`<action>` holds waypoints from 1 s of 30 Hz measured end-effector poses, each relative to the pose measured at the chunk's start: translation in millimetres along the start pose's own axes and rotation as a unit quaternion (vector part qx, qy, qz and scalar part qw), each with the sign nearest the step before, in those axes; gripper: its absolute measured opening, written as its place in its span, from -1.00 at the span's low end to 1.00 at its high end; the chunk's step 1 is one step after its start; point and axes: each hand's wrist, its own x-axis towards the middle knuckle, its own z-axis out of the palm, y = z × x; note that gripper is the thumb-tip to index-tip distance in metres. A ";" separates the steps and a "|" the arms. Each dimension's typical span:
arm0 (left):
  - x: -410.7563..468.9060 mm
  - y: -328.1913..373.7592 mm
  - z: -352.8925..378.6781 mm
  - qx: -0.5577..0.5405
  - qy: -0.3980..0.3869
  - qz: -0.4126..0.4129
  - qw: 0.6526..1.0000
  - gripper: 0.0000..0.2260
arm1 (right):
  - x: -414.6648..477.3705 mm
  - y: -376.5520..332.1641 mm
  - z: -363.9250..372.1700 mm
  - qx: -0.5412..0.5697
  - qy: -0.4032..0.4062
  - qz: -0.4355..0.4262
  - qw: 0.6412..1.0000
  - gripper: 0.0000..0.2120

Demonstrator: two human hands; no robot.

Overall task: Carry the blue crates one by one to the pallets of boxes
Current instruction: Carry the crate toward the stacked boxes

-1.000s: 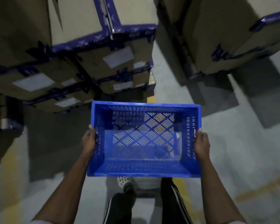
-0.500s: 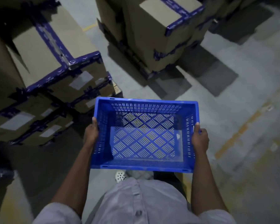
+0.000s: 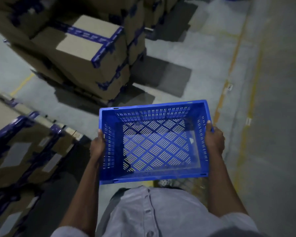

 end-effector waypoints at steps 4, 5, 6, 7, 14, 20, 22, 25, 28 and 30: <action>-4.4 93.5 60.1 -0.001 -0.017 0.049 0.999 -0.13 | 59.9 -13.2 -33.9 0.015 0.047 0.025 0.998 -0.28; -1.8 115.0 73.2 0.004 -0.025 0.062 0.998 -0.15 | 73.4 -17.2 -40.4 0.023 0.057 0.029 0.998 -0.28; 5.2 135.8 88.7 0.009 -0.032 0.068 0.997 -0.15 | 89.1 -21.0 -46.0 0.030 0.064 0.036 0.997 -0.30; 17.6 153.9 104.1 0.013 -0.039 0.072 0.997 -0.13 | 103.5 -26.4 -51.3 0.032 0.069 0.043 0.996 -0.33; 93.1 302.1 214.5 0.063 -0.096 0.130 0.985 -0.09 | 218.7 -72.9 -56.9 0.049 0.105 0.077 0.990 -0.40; 184.0 422.5 304.6 0.099 -0.155 0.158 0.970 0.12 | 320.8 -137.1 -57.2 0.054 0.137 0.114 0.983 -0.35; 201.1 470.3 328.8 0.105 -0.161 0.155 0.969 0.15 | 352.8 -162.1 -58.8 0.068 0.149 0.134 0.977 -0.33; 221.6 532.6 360.4 0.138 -0.160 0.185 0.960 0.06 | 393.4 -191.1 -61.9 0.063 0.156 0.149 0.974 -0.39; 228.0 597.5 394.3 0.151 -0.161 0.208 0.953 -0.09 | 442.1 -217.5 -63.4 0.088 0.158 0.176 0.967 -0.36; 233.2 642.1 424.5 0.172 -0.174 0.223 0.944 -0.13 | 483.6 -232.6 -60.8 0.105 0.164 0.186 0.963 -0.33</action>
